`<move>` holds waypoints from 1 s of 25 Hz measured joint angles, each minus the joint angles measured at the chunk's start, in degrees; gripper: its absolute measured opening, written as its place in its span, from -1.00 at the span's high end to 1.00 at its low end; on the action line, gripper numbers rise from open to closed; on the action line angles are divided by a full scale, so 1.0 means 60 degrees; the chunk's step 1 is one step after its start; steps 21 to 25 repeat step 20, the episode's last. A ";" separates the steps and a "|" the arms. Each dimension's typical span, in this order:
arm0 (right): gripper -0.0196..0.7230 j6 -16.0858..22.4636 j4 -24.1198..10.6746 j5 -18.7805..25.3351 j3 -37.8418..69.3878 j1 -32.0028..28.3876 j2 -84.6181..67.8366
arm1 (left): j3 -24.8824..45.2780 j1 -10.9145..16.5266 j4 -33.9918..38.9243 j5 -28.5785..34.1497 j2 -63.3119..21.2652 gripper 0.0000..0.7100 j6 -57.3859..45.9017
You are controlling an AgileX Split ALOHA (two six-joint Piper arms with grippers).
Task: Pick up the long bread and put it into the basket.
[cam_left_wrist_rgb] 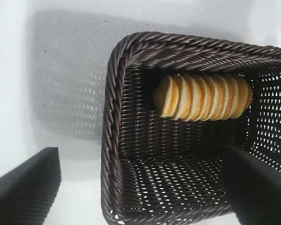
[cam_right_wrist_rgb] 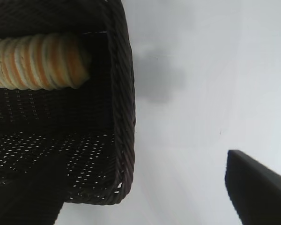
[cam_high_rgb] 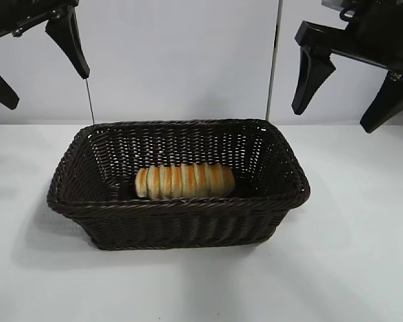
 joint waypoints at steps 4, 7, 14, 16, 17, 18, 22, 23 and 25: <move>-0.82 0.0101 0.0111 0.0000 0.0000 0.0000 0.0000 | 0.0000 0.0000 0.0000 0.0000 0.0000 -0.89 0.0000; -0.82 0.0109 0.0113 0.0000 0.0000 0.0000 0.0000 | 0.0000 0.0000 0.0000 0.0000 0.0000 -0.89 0.0000; -0.82 0.0132 0.0121 -0.0070 0.0000 0.0000 0.0000 | 0.0000 0.0000 0.0000 0.0000 0.0000 -0.89 0.0000; -0.82 0.0132 0.0121 -0.0070 0.0000 0.0000 0.0000 | 0.0000 0.0000 0.0000 0.0000 0.0000 -0.89 -0.0009; -0.82 0.0132 0.0121 -0.0070 0.0000 0.0000 0.0000 | 0.0000 0.0000 0.0000 0.0000 0.0000 -0.89 -0.0009; -0.82 0.0132 0.0121 -0.0070 0.0000 0.0000 0.0000 | 0.0000 0.0000 0.0000 0.0000 0.0000 -0.89 -0.0009; -0.82 0.0132 0.0123 -0.0070 0.0000 0.0000 0.0000 | 0.0000 0.0000 0.0000 0.0000 0.0000 -0.89 -0.0009; -0.82 0.0132 0.0123 -0.0070 0.0000 0.0000 0.0000 | 0.0000 0.0000 0.0000 0.0000 0.0000 -0.89 -0.0009; -0.82 0.0132 0.0123 -0.0070 0.0000 0.0000 0.0000 | 0.0000 0.0000 0.0000 0.0000 0.0000 -0.89 -0.0009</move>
